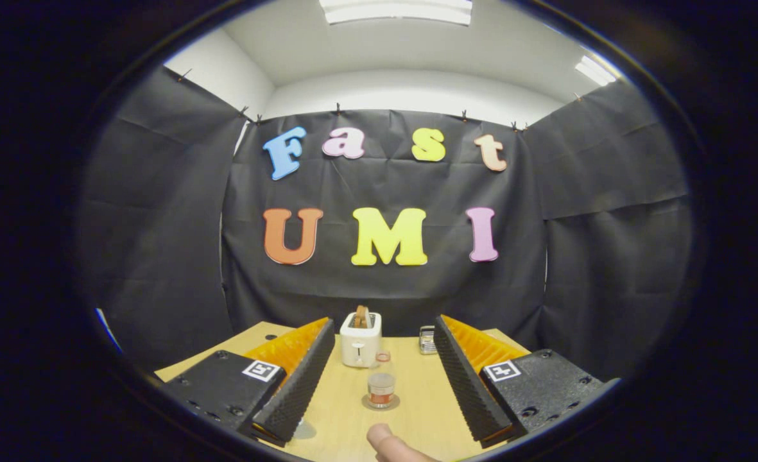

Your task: Take the bottle from table, then pour the juice into the cup, finally place the bottle on the coaster

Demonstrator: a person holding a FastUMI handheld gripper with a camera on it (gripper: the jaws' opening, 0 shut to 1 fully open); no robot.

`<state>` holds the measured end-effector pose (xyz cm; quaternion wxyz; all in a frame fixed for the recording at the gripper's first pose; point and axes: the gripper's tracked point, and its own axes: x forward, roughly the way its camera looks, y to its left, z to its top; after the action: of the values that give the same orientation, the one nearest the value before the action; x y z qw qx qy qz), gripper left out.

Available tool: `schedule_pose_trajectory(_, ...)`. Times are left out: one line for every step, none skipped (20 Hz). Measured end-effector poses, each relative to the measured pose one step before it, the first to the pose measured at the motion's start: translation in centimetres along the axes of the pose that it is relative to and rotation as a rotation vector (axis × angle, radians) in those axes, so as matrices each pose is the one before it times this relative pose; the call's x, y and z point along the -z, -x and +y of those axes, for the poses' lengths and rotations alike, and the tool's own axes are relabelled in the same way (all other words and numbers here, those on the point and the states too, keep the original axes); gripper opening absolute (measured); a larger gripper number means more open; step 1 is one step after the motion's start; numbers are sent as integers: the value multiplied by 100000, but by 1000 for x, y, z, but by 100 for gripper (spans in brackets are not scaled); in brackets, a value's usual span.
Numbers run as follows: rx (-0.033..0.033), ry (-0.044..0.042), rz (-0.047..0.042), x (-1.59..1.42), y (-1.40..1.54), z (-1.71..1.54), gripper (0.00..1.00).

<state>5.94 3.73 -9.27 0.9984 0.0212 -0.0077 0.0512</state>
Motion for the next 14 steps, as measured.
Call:
schedule_pose_trajectory(-383, -1570, -460, -742, 667, 90, 99)
schedule_pose_trajectory(-468, -1361, -473, -737, 582, 94, 99)
schedule_pose_trajectory(-136, -775, -455, -638, 585, 60, 99)
schedule_pose_trajectory(168, -136, -700, -680, 533, -83, 99)
schedule_pose_trajectory(546, -6, -374, -601, 539, -213, 99)
schedule_pose_trajectory(562, 95, 164, -463, 495, -244, 99)
schedule_pose_trajectory(522, -222, 222, -353, 475, -147, 99)
schedule_pose_trajectory(374, -297, -56, -396, 392, -131, 99)
schedule_pose_trajectory(-398, -622, -413, -385, 386, 87, 99)
schedule_pose_trajectory(-277, -403, -237, -313, 336, 127, 99)
schedule_pose_trajectory(299, 512, 420, 85, 172, -78, 99)
schedule_pose_trajectory(45, 1027, 379, -30, 281, -68, 99)
schedule_pose_trajectory(-43, 1606, 196, -96, 332, 124, 99)
schedule_pose_trajectory(330, 1734, -265, -117, 91, 16, 99)
